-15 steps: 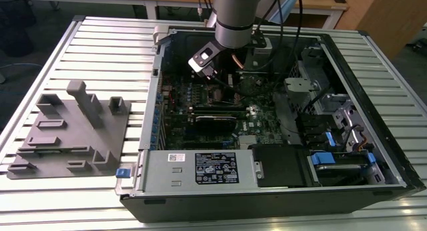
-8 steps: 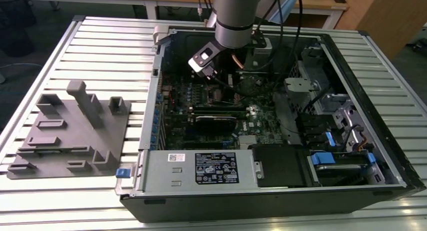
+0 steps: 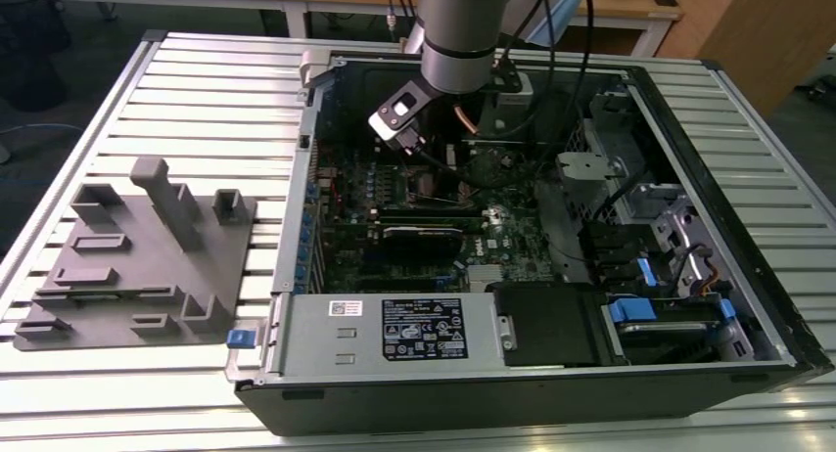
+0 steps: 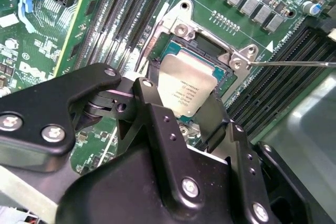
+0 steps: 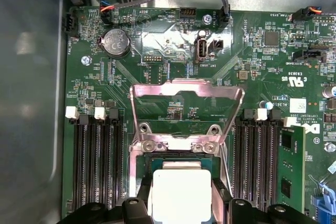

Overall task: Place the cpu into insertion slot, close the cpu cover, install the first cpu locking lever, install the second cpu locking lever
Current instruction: 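Place the cpu into insertion slot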

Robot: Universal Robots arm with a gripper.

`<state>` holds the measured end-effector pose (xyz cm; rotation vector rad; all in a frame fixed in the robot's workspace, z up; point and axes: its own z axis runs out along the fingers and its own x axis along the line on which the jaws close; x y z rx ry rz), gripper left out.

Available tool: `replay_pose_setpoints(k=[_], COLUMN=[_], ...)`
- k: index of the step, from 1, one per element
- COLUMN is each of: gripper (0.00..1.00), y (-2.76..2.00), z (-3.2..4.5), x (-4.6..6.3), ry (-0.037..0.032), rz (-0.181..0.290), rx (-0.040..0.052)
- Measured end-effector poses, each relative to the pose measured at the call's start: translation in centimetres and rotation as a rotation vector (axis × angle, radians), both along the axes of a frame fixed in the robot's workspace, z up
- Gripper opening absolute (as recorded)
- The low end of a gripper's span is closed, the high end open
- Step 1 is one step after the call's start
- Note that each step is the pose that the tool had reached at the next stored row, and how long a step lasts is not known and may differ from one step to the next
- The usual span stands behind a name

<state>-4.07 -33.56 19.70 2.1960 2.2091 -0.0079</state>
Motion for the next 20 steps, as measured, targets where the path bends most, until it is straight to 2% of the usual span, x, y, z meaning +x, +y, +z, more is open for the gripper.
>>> replay_pose_setpoints(k=[2, 16, 20], gripper=[0.53, 0.53, 0.53], y=[-0.01, -0.02, -0.02], z=[0.00, -0.13, -0.14], x=[0.00, 0.00, 0.00], ry=[0.0000, -0.0001, -0.0003], rz=[0.000, 0.011, 0.013], rx=[0.0051, 0.0112, 0.0169])
